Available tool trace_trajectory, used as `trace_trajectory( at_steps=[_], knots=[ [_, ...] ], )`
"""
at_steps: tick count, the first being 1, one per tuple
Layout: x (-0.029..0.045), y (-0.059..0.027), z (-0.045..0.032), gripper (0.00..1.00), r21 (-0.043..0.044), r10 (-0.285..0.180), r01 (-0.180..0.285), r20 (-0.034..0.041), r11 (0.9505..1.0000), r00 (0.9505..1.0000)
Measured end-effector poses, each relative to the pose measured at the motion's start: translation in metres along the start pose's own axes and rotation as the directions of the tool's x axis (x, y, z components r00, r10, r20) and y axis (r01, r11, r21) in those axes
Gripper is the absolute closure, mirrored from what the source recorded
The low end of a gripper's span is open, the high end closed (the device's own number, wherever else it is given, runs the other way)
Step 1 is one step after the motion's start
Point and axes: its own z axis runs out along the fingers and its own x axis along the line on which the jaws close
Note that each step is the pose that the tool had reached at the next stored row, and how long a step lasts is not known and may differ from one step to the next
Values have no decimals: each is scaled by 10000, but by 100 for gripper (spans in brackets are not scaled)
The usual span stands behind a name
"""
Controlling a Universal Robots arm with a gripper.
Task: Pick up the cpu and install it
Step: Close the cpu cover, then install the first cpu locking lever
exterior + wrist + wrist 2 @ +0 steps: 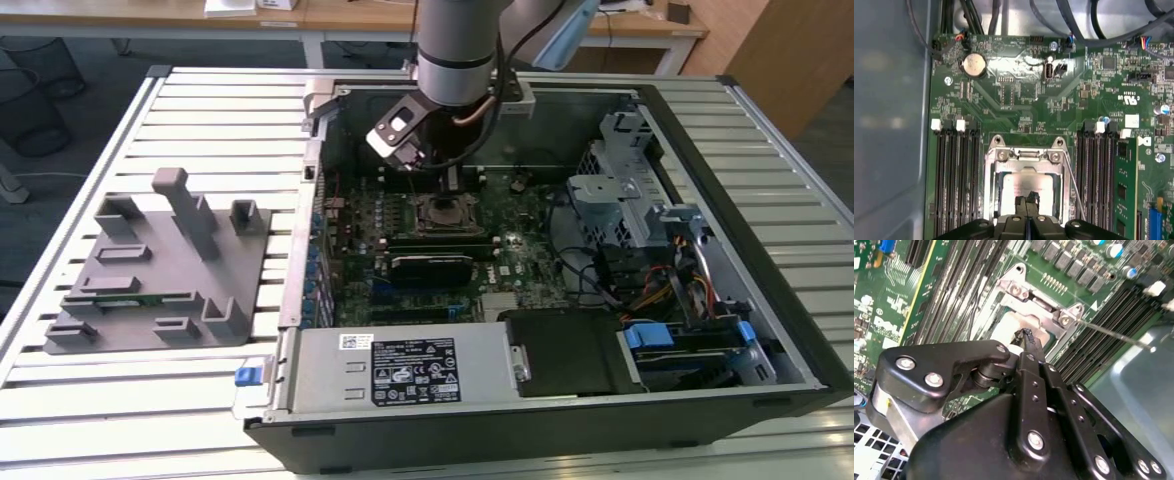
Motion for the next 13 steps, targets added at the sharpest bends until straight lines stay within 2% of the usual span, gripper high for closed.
trace_trajectory(
  at_steps=[6, 13],
  knots=[
    [-2, 85, 3, 89, 7, -1, 1, -2, 10000, 10000],
    [-1, 90, -20, 89, 8, 0, 0, -1, 10000, 10000]
  ],
)
